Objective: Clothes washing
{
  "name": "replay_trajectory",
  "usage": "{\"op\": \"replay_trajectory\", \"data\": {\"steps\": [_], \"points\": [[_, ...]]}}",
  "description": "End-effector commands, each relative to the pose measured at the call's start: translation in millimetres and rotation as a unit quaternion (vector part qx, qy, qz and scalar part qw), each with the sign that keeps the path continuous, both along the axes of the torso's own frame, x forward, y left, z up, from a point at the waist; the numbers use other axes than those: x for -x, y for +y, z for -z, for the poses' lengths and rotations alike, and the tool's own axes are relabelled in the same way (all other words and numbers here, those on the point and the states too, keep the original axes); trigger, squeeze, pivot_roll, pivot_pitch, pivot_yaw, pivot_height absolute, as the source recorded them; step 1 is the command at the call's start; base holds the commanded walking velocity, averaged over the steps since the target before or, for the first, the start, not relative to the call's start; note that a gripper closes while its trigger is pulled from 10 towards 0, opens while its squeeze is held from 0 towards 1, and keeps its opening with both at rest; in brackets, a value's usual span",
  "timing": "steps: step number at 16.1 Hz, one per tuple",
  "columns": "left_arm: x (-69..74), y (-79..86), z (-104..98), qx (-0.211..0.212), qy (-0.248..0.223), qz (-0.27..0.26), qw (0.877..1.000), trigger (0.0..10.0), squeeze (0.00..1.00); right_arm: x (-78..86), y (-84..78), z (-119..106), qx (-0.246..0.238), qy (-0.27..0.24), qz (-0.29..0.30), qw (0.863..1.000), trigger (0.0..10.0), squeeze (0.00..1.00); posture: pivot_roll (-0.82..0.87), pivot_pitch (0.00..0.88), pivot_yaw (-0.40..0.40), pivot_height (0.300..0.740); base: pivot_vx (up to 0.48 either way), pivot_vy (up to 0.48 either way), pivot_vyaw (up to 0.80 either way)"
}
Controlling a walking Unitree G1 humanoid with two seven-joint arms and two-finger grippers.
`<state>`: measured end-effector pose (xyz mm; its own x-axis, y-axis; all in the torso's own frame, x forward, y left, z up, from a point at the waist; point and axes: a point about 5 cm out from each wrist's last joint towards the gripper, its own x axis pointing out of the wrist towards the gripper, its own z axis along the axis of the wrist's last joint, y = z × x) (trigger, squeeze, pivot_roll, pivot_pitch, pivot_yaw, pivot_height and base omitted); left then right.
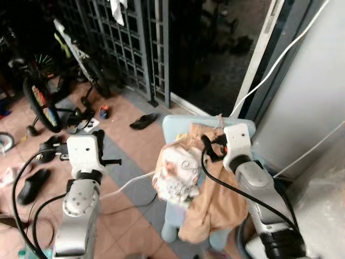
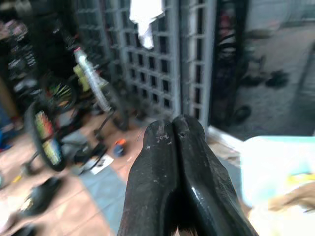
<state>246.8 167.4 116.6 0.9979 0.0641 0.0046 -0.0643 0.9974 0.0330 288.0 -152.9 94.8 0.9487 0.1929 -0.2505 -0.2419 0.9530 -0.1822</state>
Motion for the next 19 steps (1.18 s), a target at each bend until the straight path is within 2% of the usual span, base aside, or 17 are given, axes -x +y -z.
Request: {"op": "replay_trajectory", "data": {"steps": [1, 2, 4, 5, 7, 10, 11, 12, 13, 15, 16, 17, 19], "points": [[1.0, -0.1, 4.1, 0.002, 0.018, -0.006, 1.0, 10.0, 0.0, -0.6, -4.0, 9.4, 0.015, 0.042, -0.001, 0.999, 10.0, 0.0, 0.04, 0.038, 0.039, 0.74, 0.0, 0.0, 0.0], [1.1, -0.1, 4.4, 0.003, 0.019, -0.006, 1.0, 10.0, 0.0, -0.6, -4.6, 9.7, 0.016, 0.044, -0.001, 0.999, 10.0, 0.0, 0.04, 0.038, 0.039, 0.74, 0.0, 0.0, 0.0], [3.1, 0.2, 5.5, 0.005, 0.026, -0.008, 1.0, 10.0, 0.0, 0.6, -12.0, 21.7, 0.036, 0.109, -0.006, 0.993, 10.0, 0.0, 0.05, 0.044, 0.033, 0.74, 0.0, 0.0, 0.0], [4.5, -0.5, 7.3, 0.006, 0.032, -0.007, 0.999, 10.0, 0.0, 2.1, -12.5, 25.7, 0.042, 0.125, -0.015, 0.991, 10.0, 0.0, 0.05, 0.045, 0.032, 0.74, 0.0, 0.0, 0.0], [7.2, -0.7, 8.2, 0.003, 0.038, -0.006, 0.999, 10.0, 0.0, 4.6, -10.6, 30.9, 0.042, 0.151, -0.036, 0.987, 10.0, 0.0, 0.06, 0.049, 0.03, 0.74, 0.0, 0.0, 0.0], [11.5, 0.7, 9.2, -0.002, 0.048, -0.009, 0.999, 10.0, 0.0, 2.1, -4.8, 32.3, 0.047, 0.161, -0.051, 0.984, 10.0, 0.0, 0.07, 0.058, 0.021, 0.74, 0.0, 0.0, 0.0], [18.3, -0.4, 7.3, -0.007, 0.053, -0.011, 0.999, 10.0, 0.0, -5.0, -4.3, 36.9, 0.043, 0.178, -0.018, 0.983, 10.0, 0.0, 0.12, 0.082, -0.004, 0.74, 0.0, 0.0, 0.0], [21.8, -0.9, 5.5, -0.008, 0.053, -0.011, 0.998, 10.0, 0.0, -10.4, -1.8, 39.1, 0.013, 0.195, 0.008, 0.981, 10.0, 0.0, 0.12, 0.085, -0.006, 0.74, 0.0, 0.0, 0.0], [23.7, -1.2, 4.7, -0.008, 0.054, -0.01, 0.998, 10.0, 0.0, -12.6, -2.1, 38.5, 0.013, 0.194, 0.017, 0.981, 10.0, 0.0, 0.14, 0.094, -0.012, 0.74, 0.0, 0.0, 0.0], [32.8, -2.6, 2.7, -0.007, 0.06, -0.012, 0.998, 10.0, 0.0, -31.8, -17.6, 26.7, 0.076, 0.14, 0.078, 0.984, 10.0, 0.0, 0.16, 0.113, -0.027, 0.74, 0.0, 0.0, 0.0], [35.6, -2.6, 3.6, -0.006, 0.063, -0.013, 0.998, 10.0, 0.0, -34.9, -22.7, 26.1, 0.079, 0.142, 0.096, 0.982, 9.6, 0.0, 0.16, 0.115, -0.032, 0.74, 0.0, 0.0, 0.0], [38.7, -1.8, 6.0, -0.003, 0.071, -0.016, 0.997, 10.0, 0.0, -34.5, -26.6, 32.7, 0.069, 0.17, 0.114, 0.976, 0.0, 0.0, 0.15, 0.112, -0.036, 0.74, 0.0, 0.0, 0.0], [37.5, -3.9, 5.6, 0.0, 0.073, -0.013, 0.997, 10.0, 0.0, -29.1, -27.4, 41.6, 0.07, 0.195, 0.12, 0.971, 0.0, 0.0, 0.15, 0.109, -0.045, 0.74, 0.0, 0.0, 0.0]]}}
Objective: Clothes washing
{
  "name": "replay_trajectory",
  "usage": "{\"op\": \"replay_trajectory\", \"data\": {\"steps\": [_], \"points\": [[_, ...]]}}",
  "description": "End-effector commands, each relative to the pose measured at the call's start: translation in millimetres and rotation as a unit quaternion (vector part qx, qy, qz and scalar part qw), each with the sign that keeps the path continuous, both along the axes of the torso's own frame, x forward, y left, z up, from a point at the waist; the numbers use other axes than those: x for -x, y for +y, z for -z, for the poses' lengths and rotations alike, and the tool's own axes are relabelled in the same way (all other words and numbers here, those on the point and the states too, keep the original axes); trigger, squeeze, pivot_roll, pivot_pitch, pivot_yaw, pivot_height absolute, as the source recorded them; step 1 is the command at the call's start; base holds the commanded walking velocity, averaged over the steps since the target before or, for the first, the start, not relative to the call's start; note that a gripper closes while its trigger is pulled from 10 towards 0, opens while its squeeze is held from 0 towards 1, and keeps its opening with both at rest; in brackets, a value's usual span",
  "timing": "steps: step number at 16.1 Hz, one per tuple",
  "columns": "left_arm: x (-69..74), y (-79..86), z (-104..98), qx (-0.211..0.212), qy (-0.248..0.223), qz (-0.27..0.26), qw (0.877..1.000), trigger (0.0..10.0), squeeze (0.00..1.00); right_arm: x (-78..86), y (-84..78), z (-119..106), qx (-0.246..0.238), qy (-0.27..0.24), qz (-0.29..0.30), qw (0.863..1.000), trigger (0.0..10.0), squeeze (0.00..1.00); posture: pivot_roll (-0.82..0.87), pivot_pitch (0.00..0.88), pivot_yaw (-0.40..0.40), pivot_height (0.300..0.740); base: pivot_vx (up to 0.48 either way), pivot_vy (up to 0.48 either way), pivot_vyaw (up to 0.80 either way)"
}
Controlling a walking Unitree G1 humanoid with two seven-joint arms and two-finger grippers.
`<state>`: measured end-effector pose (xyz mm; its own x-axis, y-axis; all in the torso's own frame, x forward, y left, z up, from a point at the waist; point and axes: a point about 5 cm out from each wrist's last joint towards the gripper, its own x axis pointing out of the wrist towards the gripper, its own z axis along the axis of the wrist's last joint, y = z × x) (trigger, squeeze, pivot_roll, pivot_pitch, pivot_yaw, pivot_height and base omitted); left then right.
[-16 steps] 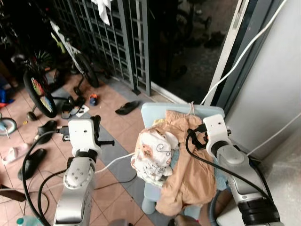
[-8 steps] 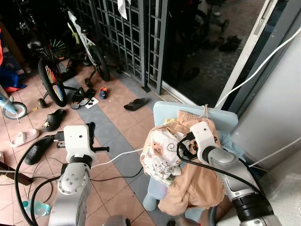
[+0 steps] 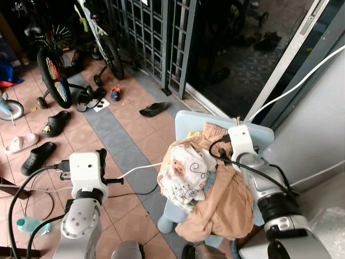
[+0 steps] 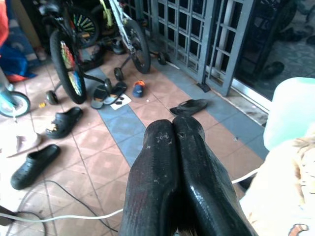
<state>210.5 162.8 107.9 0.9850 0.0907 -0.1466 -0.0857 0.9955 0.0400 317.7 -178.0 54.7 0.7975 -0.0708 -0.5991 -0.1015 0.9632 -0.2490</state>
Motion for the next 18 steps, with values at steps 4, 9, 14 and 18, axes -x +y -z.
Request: {"op": "replay_trajectory", "data": {"steps": [4, 9, 14, 18], "points": [[-1.5, -5.2, -1.7, 0.007, 0.003, 0.009, 1.0, 10.0, 0.0, 9.7, 6.3, 15.0, -0.038, 0.046, 0.006, 0.998, 0.0, 0.0, 0.12, 0.101, -0.044, 0.74, 0.0, 0.0, 0.0], [-7.4, -4.4, -2.1, 0.002, 0.005, 0.015, 1.0, 10.0, 0.0, 22.3, 9.7, 27.6, -0.083, 0.087, 0.024, 0.992, 0.0, 0.0, 0.12, 0.1, -0.042, 0.74, 0.0, 0.0, 0.0], [-8.2, -5.9, -0.4, 0.008, 0.01, 0.015, 1.0, 10.0, 0.0, 21.1, 9.4, 28.8, -0.106, 0.097, 0.033, 0.989, 0.0, 0.0, 0.11, 0.1, -0.046, 0.74, 0.0, 0.0, 0.0], [-10.2, -7.3, 1.2, 0.009, 0.015, 0.018, 1.0, 10.0, 0.0, 20.0, 9.4, 27.6, -0.105, 0.094, 0.025, 0.99, 0.0, 0.0, 0.11, 0.099, -0.048, 0.74, 0.0, 0.0, 0.0]]}}
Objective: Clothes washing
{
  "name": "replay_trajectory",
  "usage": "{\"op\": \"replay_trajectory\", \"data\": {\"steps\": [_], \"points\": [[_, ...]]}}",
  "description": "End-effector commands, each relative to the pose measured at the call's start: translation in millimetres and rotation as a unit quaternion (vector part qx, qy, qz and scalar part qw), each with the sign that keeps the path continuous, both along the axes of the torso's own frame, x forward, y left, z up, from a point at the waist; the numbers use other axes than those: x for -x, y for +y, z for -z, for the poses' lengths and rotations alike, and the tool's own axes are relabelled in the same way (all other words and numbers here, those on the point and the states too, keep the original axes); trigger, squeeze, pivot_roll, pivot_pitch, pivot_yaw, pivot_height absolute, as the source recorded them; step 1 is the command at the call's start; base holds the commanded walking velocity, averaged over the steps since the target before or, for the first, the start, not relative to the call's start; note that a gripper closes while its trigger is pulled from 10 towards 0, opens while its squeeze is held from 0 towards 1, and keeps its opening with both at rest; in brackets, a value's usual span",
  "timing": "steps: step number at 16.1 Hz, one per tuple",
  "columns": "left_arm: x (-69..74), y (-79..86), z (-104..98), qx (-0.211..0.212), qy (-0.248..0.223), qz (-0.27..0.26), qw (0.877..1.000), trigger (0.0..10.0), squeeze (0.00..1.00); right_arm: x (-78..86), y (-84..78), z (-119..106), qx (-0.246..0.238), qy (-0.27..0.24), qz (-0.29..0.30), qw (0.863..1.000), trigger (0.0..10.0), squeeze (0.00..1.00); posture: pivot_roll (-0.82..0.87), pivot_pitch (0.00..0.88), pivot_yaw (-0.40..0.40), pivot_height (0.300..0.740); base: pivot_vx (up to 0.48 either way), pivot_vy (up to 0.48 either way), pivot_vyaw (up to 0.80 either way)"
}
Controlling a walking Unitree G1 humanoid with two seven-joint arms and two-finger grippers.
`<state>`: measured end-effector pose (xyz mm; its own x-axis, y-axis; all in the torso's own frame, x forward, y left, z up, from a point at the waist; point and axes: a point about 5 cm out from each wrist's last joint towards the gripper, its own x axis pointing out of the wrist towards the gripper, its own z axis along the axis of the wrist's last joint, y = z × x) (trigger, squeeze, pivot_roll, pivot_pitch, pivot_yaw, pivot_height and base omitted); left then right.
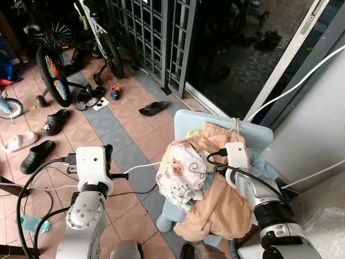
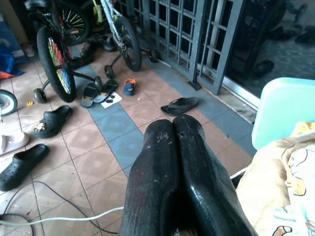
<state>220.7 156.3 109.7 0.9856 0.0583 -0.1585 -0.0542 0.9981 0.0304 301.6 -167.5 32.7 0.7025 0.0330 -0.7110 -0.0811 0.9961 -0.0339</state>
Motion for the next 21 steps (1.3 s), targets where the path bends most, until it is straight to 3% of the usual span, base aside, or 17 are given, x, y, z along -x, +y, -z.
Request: {"op": "replay_trajectory", "data": {"steps": [1, 2, 7, 8, 11, 14, 15, 16, 21], "points": [[-1.8, 0.6, 2.7, -0.012, 0.009, -0.012, 1.0, 10.0, 0.0, -6.3, 3.6, -10.3, -0.004, -0.043, -0.013, 0.999, 0.0, 0.0, 0.1, 0.091, -0.048, 0.74, 0.0, 0.0, 0.0], [-3.9, 2.8, 2.8, -0.023, 0.005, -0.021, 0.999, 10.0, 0.0, -11.9, 10.7, -24.2, -0.021, -0.094, -0.026, 0.995, 0.0, 0.0, 0.1, 0.083, -0.04, 0.74, 0.0, 0.0, 0.0], [-15.5, -3.6, 2.7, -0.037, -0.003, 0.0, 0.999, 10.0, 0.0, -9.4, 15.3, -48.8, -0.054, -0.198, -0.03, 0.978, 0.0, 0.0, 0.06, 0.034, -0.006, 0.74, 0.0, 0.0, 0.0], [-19.0, -5.3, 4.1, -0.039, -0.002, -0.002, 0.999, 10.0, 0.0, -10.5, 8.8, -72.5, -0.039, -0.271, -0.013, 0.962, 0.0, 0.0, 0.05, 0.019, 0.002, 0.74, 0.0, 0.0, 0.0], [-28.0, 1.7, -7.9, -0.036, -0.049, -0.039, 0.997, 10.0, 0.0, 0.1, -1.5, -129.9, -0.006, -0.403, -0.013, 0.915, 0.0, 0.0, 0.03, 0.0, 0.038, 0.74, 0.0, 0.0, 0.0], [-34.8, -0.4, -8.2, -0.041, -0.051, -0.027, 0.997, 10.0, 0.0, 13.8, -2.7, -129.9, 0.0, -0.419, -0.017, 0.908, 0.0, 0.0, 0.02, 0.0, 0.058, 0.74, 0.0, 0.0, 0.0], [-37.2, -1.8, -8.5, -0.04, -0.052, -0.023, 0.998, 10.0, 0.0, 16.6, -1.5, -128.4, -0.005, -0.422, -0.012, 0.906, 3.8, 0.0, 0.02, 0.0, 0.062, 0.74, -0.247, 0.0, 0.0], [-37.9, -3.3, -8.2, -0.037, -0.053, -0.021, 0.998, 10.0, 0.0, 16.8, 0.1, -128.7, -0.011, -0.421, -0.009, 0.907, 10.0, 0.0, 0.02, 0.0, 0.065, 0.74, -0.285, 0.0, 0.0], [-39.3, -3.8, -5.8, -0.037, -0.054, -0.017, 0.998, 10.0, 0.0, 12.3, 10.5, -137.4, -0.015, -0.438, -0.028, 0.898, 10.0, 0.0, 0.02, 0.0, 0.061, 0.74, -0.233, 0.0, 0.0]]}}
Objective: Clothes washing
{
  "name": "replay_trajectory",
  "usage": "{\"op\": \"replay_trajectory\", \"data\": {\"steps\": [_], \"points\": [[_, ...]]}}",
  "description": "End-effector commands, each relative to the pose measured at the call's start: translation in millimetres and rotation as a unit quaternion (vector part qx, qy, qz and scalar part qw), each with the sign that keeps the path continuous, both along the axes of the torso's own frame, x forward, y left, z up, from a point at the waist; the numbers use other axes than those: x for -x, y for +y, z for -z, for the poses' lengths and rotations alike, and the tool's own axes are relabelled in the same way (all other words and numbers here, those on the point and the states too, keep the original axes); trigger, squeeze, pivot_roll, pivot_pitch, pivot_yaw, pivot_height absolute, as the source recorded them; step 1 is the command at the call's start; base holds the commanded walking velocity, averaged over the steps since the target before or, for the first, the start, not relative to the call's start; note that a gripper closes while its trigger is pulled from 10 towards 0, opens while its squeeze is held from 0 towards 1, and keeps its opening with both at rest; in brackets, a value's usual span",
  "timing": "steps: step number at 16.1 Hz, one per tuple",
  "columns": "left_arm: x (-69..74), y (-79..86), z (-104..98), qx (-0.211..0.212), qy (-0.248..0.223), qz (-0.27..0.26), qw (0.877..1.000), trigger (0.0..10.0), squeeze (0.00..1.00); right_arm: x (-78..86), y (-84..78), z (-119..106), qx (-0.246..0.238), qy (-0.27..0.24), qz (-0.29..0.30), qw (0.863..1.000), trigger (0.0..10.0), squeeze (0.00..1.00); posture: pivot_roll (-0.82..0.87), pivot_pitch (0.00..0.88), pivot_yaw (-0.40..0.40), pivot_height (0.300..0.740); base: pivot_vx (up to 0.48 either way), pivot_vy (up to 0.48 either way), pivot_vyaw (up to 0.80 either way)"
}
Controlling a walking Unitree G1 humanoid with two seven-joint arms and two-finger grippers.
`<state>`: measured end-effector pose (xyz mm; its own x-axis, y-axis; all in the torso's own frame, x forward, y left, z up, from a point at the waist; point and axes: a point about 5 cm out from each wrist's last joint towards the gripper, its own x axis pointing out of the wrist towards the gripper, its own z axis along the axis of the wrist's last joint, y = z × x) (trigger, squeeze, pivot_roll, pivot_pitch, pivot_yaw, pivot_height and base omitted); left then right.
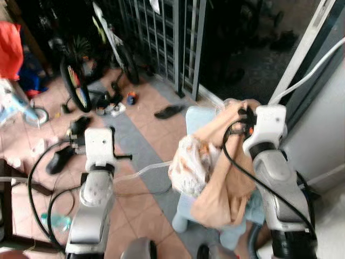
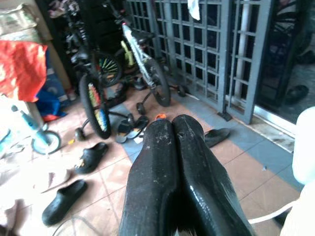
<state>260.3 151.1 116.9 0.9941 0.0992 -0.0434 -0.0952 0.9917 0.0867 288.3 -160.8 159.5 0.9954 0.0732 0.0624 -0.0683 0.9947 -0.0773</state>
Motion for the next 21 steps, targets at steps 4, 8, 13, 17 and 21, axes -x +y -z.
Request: {"op": "replay_trajectory", "data": {"steps": [4, 8, 13, 17, 21], "points": [[-0.4, -1.4, 4.1, -0.003, 0.007, 0.002, 1.0, 10.0, 0.0, -12.5, 13.6, -35.3, 0.002, -0.073, -0.039, 0.997, 10.0, 0.0, 0.02, 0.0, 0.053, 0.74, 0.0, 0.0, 0.0], [-2.2, -4.3, 4.8, 0.003, 0.002, 0.012, 1.0, 10.0, 0.0, -22.4, 8.5, -90.0, 0.007, -0.171, -0.027, 0.985, 10.0, 0.0, 0.0, 0.0, 0.056, 0.74, 0.0, 0.0, 0.0], [-8.7, -7.9, 5.0, -0.001, -0.002, 0.018, 1.0, 10.0, 0.0, -22.5, -1.5, -92.4, 0.031, -0.185, 0.012, 0.982, 10.0, 0.0, -0.01, 0.0, 0.061, 0.74, 0.0, 0.0, 0.0], [-10.0, -8.4, 5.3, -0.001, -0.001, 0.018, 1.0, 10.0, 0.0, -21.5, 2.9, -80.6, 0.036, -0.165, 0.003, 0.986, 10.0, 0.0, -0.01, 0.0, 0.066, 0.74, 0.0, 0.0, 0.0], [-9.8, -9.2, 5.2, 0.006, -0.003, 0.034, 0.999, 10.0, 0.0, -16.2, 3.5, -70.7, 0.042, -0.154, 0.007, 0.987, 10.0, 0.0, -0.02, 0.0, 0.075, 0.74, 0.0, 0.0, 0.0]]}}
